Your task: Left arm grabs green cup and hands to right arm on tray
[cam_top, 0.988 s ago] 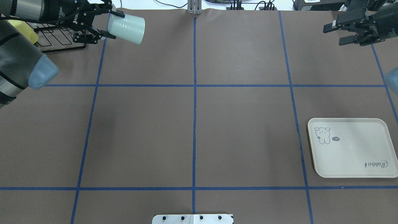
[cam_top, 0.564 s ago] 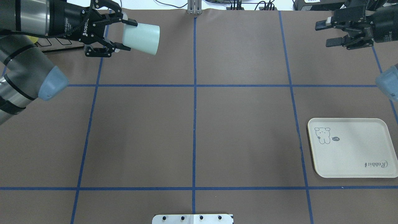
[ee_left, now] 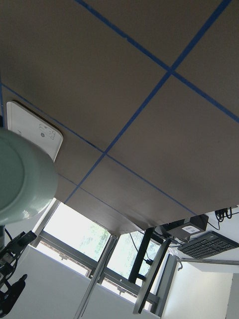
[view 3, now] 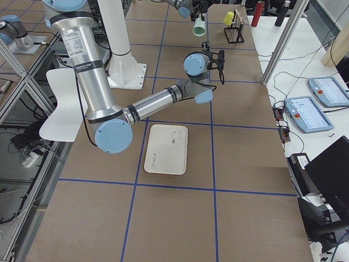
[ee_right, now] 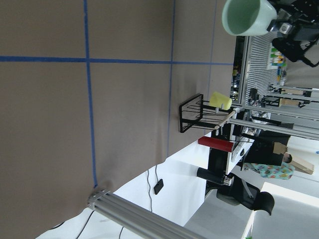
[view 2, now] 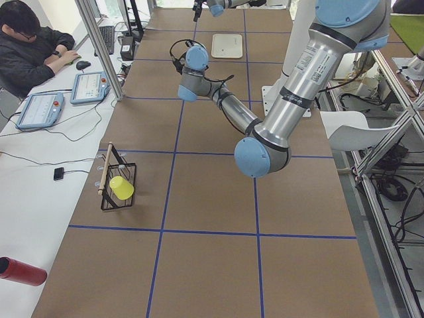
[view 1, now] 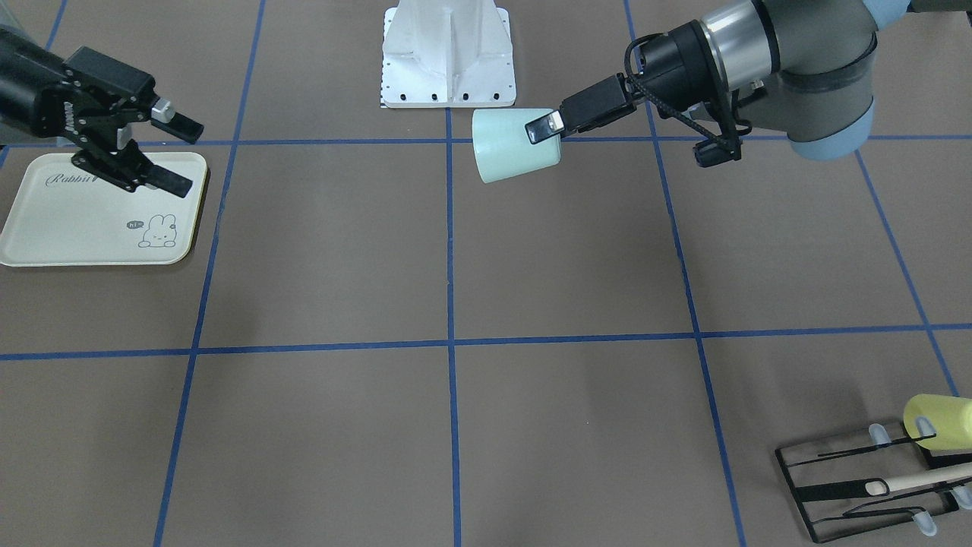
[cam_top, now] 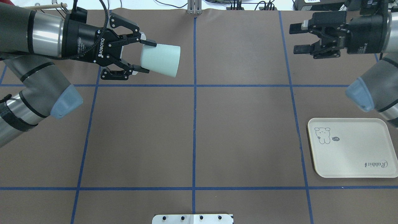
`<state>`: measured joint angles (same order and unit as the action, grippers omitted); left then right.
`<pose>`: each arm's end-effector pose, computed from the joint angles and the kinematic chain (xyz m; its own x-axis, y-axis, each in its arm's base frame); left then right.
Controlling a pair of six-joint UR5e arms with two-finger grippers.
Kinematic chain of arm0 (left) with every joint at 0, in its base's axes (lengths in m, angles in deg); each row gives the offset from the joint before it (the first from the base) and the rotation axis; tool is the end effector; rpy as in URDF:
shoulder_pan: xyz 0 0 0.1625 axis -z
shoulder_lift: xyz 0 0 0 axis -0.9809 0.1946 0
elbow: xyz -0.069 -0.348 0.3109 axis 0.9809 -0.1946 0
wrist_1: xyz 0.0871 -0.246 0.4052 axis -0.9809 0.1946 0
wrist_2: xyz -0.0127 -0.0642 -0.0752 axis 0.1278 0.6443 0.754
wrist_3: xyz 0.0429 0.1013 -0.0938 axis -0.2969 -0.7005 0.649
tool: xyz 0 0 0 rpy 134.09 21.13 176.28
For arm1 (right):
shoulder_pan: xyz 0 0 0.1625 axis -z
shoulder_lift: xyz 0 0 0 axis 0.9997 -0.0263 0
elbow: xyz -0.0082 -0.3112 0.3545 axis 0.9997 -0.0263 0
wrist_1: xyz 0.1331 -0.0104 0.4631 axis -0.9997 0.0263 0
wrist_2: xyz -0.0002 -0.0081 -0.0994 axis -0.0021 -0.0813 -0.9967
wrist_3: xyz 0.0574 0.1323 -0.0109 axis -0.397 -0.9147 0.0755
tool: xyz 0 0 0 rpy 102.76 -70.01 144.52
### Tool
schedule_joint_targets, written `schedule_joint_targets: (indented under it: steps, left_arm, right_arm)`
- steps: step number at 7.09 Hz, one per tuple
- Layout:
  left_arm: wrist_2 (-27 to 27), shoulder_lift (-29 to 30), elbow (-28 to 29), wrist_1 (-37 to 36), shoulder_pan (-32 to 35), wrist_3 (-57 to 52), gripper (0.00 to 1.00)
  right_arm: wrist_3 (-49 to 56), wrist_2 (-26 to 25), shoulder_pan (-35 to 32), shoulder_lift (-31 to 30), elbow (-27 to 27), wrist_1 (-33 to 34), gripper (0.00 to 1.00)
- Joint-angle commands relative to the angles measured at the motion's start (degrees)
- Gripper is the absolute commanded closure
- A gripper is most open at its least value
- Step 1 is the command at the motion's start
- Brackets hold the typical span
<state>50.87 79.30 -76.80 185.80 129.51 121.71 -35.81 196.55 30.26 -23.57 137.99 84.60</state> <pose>0.3951 -0.5412 0.1555 -0.2982 -0.5649 -0.7694 -0.0817 0.8182 -0.5691 -0.2908 -0.5522 0.2758 -0.3273 -0.0681 0.9425 -0.2822 0.9589 -0.0287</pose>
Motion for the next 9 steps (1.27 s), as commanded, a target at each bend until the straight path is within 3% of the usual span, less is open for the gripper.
schedule_joint_targets:
  steps: [1,3,5,7,9]
  left_arm:
    - [-3.7,0.1,-0.3,4.5,-2.3,4.5,0.86]
    - [-7.3,0.8,-0.3,6.8,-5.5,6.8,0.86]
    - [-6.8,3.3,-0.4,5.8,-5.5,6.8,0.86]
    - [-0.1,6.5,-0.3,-0.7,-4.5,5.8,0.87]
    - [2.9,6.9,-0.4,-4.0,-4.1,1.1,0.87]
  right_arm:
    - [-4.9,-12.5,10.6,0.1,0.1,-9.8,0.01]
    - [-6.1,-20.0,17.1,0.1,0.0,-14.6,0.01]
    - [-5.9,-31.8,26.5,-0.3,-1.7,-25.8,0.01]
    - [-5.7,-35.6,29.8,-0.3,-6.0,-34.8,0.01]
    - [-5.7,-38.1,30.9,-0.1,-6.9,-38.1,0.01]
